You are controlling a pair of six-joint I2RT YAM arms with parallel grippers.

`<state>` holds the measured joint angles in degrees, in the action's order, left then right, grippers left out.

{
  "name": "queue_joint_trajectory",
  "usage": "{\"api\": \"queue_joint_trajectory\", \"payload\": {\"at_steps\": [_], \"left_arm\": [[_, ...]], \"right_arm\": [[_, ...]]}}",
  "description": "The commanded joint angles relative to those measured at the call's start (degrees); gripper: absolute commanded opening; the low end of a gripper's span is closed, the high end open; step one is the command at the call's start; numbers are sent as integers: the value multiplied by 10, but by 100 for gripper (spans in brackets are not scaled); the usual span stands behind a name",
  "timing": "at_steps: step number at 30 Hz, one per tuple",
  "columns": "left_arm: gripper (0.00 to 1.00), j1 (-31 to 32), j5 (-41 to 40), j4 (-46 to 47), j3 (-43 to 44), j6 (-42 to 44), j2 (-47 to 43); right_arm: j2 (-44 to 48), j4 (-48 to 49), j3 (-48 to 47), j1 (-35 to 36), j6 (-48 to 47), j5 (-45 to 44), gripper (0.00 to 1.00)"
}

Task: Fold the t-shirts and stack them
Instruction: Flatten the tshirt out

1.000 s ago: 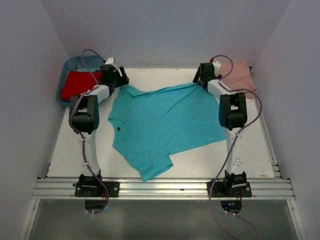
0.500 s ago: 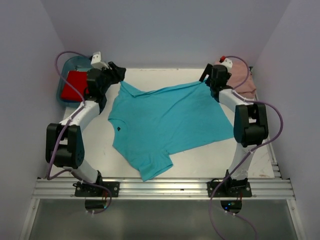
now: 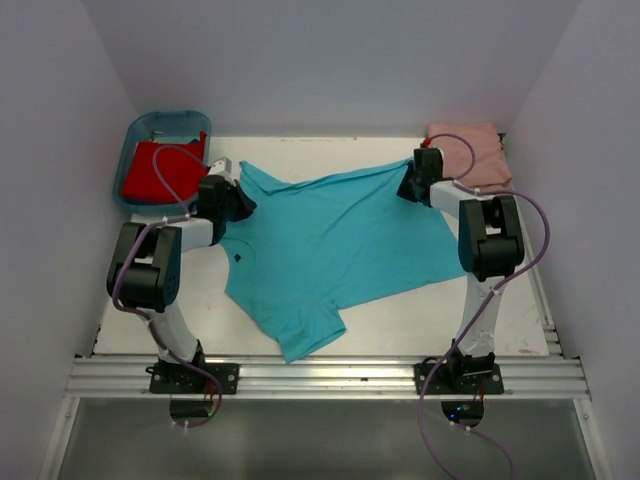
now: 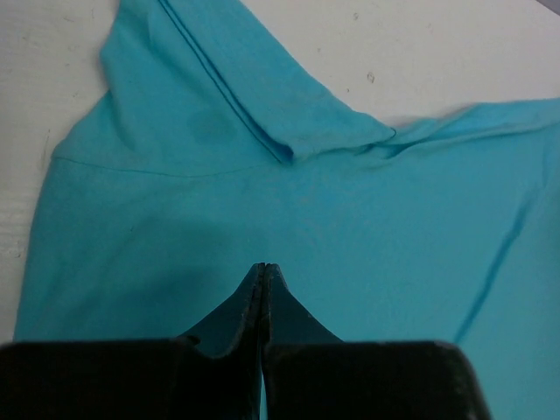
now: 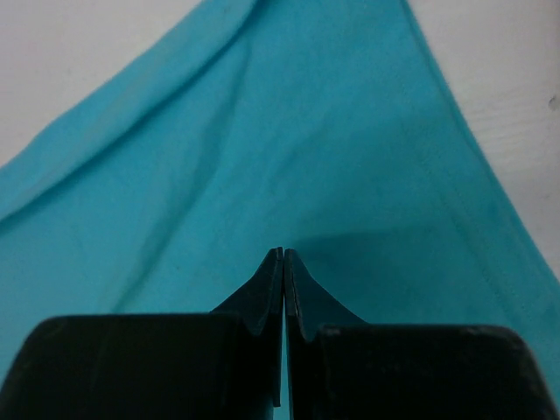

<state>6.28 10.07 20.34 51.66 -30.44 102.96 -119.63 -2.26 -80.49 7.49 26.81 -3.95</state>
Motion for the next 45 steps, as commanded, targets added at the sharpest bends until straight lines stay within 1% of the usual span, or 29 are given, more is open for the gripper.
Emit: {"api": "queue_joint_trajectory", "payload": {"at_steps": [1, 7, 11, 16, 18, 20, 21, 26, 27, 29, 31, 32, 34, 35, 36, 37, 38, 39, 40, 42, 43, 44, 45], "left_arm": [[0, 12, -24, 15, -12, -12, -18], [0, 15, -54, 10, -14, -21, 28], [0, 15, -82, 0, 12, -20, 59], [0, 13, -98, -60, 111, -15, 129], [0, 11, -88, -93, 160, -20, 151], [0, 10, -85, -110, 191, -16, 178], [0, 10, -85, -137, 228, -15, 189], [0, 2, -62, -199, 354, -8, 260], [0, 0, -60, -225, 370, -2, 268], [0, -1, -66, -252, 419, 7, 290], [0, -4, -63, -269, 447, 18, 303], [0, -9, -54, -273, 450, 20, 298], [0, -12, -40, -231, 419, 23, 267], [0, -12, -24, -188, 354, 21, 215], [0, -12, -9, -101, 319, 18, 184], [0, -11, 12, -62, 285, 16, 152], [0, -11, 14, -4, 234, 16, 92], [0, -9, 15, 26, 209, 20, 61], [2, -5, 11, 50, 172, 25, 5], [4, -1, -3, 64, 160, 32, -41], [6, 1, -8, 57, 161, 33, -75], [7, 2, -9, 38, 162, 31, -92], [9, 3, -11, 23, 164, 30, -107]], "right_arm": [[-9, -16, 6, 2, 11, 33, 0], [-13, -22, 10, 2, 14, 31, 0], [-10, -61, 6, 2, 19, 13, 0], [-2, -86, 12, 2, 27, -9, 0], [1, -87, 16, 2, 26, -11, 0], [4, -92, 17, 2, 26, -20, 0], [5, -93, 16, 2, 27, -20, 0], [5, -106, 5, 2, 26, -33, 0], [4, -108, 1, 2, 26, -33, 0], [1, -118, -6, 2, 32, -34, 0], [5, -117, -4, 2, 32, -31, 0], [12, -111, 2, 2, 32, -30, 0], [26, -78, 25, 2, 27, -30, 0], [31, -66, 31, 2, 26, -25, 0], [45, -55, 40, 2, 19, -11, 0], [53, -26, 46, 2, 16, -2, 0], [74, -2, 71, 2, 13, 11, 0], [84, 68, 88, 2, 6, 28, 0], [95, 90, 100, 2, 5, 31, 1], [120, 121, 116, 3, 5, 32, 4], [128, 124, 117, 4, 8, 32, 7], [137, 126, 122, 6, 9, 32, 24], [162, 132, 127, 8, 9, 32, 34]]}}
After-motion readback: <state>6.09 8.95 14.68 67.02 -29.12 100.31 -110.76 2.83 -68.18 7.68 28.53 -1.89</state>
